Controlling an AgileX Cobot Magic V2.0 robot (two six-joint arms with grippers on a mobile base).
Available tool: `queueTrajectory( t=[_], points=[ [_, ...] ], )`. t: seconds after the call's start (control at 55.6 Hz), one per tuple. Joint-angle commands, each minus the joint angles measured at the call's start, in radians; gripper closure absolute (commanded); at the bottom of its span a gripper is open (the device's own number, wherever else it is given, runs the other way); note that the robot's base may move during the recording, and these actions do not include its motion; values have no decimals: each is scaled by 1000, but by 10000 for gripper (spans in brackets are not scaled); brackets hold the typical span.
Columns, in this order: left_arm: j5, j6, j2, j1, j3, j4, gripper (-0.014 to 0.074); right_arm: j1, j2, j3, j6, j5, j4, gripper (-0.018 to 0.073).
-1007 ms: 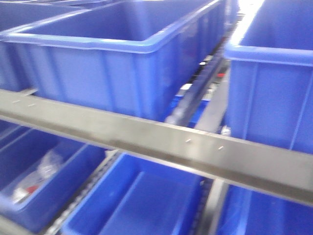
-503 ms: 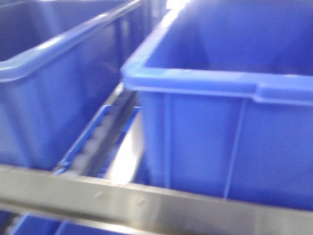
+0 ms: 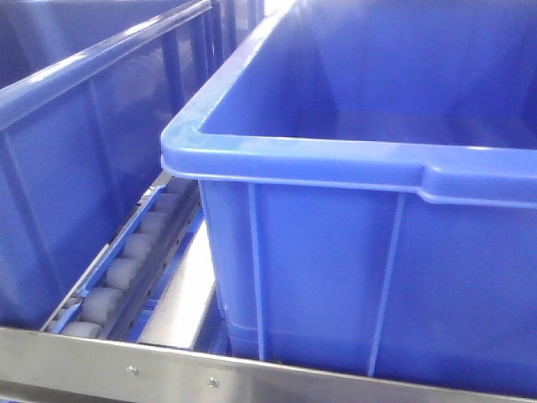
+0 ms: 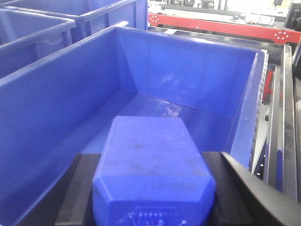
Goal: Pick and sort blue part to right shelf
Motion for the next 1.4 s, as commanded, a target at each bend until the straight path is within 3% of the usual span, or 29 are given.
queueTrajectory(
  t=[0.0, 0.791, 0.953, 1.097, 1.223, 1.385],
  points=[
    [-90, -8, 17, 3, -33, -14, 336, -1, 21, -29, -8, -89, -27, 437],
    [-98, -8, 17, 3, -33, -22, 336, -1, 21, -29, -8, -92, -27, 437],
    [-142, -8, 23, 3, -85, -14, 336, -1, 21, -29, -8, -92, -27, 437],
    [-119, -8, 116, 3, -218, -3, 336, -1, 21, -29, -8, -90, -27, 437],
    [-16, -8, 300, 3, -372, 18, 336, -1, 21, -29, -8, -90, -27, 437],
    [-16, -8, 535, 3, -496, 62, 336, -1, 21, -29, -8, -83, -27, 437]
  ],
)
